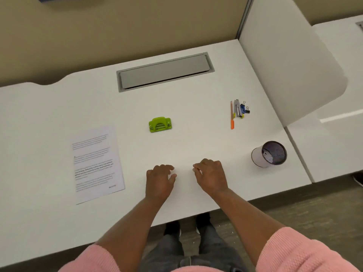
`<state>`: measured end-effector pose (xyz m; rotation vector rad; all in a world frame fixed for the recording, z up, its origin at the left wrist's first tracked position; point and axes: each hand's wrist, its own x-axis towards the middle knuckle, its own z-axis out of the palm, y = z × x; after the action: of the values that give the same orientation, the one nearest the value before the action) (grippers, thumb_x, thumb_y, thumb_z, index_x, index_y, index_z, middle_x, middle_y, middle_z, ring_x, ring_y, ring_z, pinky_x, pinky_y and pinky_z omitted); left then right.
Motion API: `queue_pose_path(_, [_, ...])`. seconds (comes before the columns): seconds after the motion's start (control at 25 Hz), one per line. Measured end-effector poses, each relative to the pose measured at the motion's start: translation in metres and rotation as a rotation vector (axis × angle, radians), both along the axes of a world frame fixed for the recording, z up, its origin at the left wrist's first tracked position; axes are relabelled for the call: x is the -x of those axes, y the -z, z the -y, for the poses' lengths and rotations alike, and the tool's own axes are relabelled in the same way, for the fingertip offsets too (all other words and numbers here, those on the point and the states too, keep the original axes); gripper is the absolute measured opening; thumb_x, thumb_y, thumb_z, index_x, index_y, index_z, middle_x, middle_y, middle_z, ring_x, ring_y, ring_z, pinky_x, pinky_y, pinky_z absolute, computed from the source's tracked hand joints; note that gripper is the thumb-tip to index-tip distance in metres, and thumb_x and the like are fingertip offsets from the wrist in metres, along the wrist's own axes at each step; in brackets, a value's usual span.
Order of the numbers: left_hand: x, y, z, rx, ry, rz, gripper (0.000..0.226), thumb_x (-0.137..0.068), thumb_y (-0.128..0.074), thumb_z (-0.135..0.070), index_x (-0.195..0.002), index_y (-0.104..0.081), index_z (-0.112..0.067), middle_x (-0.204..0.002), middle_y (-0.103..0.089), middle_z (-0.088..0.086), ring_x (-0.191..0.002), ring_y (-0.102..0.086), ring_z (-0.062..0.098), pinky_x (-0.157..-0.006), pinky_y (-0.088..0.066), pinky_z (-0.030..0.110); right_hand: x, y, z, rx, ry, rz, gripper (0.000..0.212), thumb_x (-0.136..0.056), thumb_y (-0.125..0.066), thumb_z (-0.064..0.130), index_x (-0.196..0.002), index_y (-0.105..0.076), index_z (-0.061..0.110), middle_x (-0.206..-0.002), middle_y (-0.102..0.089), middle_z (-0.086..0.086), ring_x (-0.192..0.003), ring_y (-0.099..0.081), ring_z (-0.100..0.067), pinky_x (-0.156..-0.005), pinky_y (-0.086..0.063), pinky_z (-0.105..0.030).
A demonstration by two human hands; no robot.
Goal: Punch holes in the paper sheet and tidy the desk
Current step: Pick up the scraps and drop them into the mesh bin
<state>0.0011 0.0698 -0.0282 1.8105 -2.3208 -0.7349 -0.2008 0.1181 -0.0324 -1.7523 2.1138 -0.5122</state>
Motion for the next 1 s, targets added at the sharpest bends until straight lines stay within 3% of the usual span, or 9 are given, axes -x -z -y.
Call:
queue_pose_path(0.2, [-0.035, 0.017, 0.005, -0.044, -0.039, 0.077, 0.025, -0.090, -0.064, -0.038, -0.113, -0.069, -0.029, -0.100, -0.069, -0.011, -0.101, -0.060, 0.015, -0.091, -0.035, 0.034, -0.042, 0.022, 0.014, -0.121, -0.065, 0.017, 0.019, -0.094, -0.063, 0.023, -0.107, -0.077, 0.018, -0.097, -0.071, -0.003, -0.089, -0.066, -0.026, -0.087, -0.046, -0.041])
queue_pose_path(0.44, [-0.032, 0.028, 0.011, -0.024, -0.021, 0.045, 0.025, -0.093, -0.060, -0.036, -0.114, -0.072, -0.027, -0.108, -0.069, -0.006, -0.104, -0.059, 0.018, -0.091, -0.037, 0.036, -0.062, 0.030, 0.029, -0.161, -0.040, 0.048, 0.024, -0.096, -0.061, 0.024, -0.113, -0.074, 0.014, -0.102, -0.070, -0.008, -0.092, -0.064, -0.029, -0.089, -0.044, -0.040])
queue_pose_path(0.8, [-0.033, 0.030, 0.017, 0.052, 0.060, 0.053, 0.024, -0.092, -0.063, -0.033, -0.111, -0.074, -0.025, -0.102, -0.067, -0.004, -0.101, -0.058, 0.021, -0.086, -0.038, 0.038, -0.082, 0.024, 0.039, -0.213, -0.006, -0.046, 0.027, -0.099, -0.052, 0.024, -0.090, -0.074, 0.012, -0.087, -0.067, -0.007, -0.081, -0.060, -0.028, -0.077, -0.041, -0.036])
queue_pose_path(1.0, [-0.034, 0.029, 0.020, 0.038, 0.084, 0.062, 0.025, -0.091, -0.064, -0.034, -0.113, -0.073, -0.027, -0.104, -0.067, -0.005, -0.102, -0.058, 0.019, -0.088, -0.035, 0.036, -0.090, 0.014, 0.047, -0.282, -0.011, -0.100, 0.020, -0.088, -0.054, 0.012, -0.068, -0.055, 0.012, -0.075, -0.061, -0.008, -0.067, -0.050, -0.027, -0.069, -0.044, -0.039])
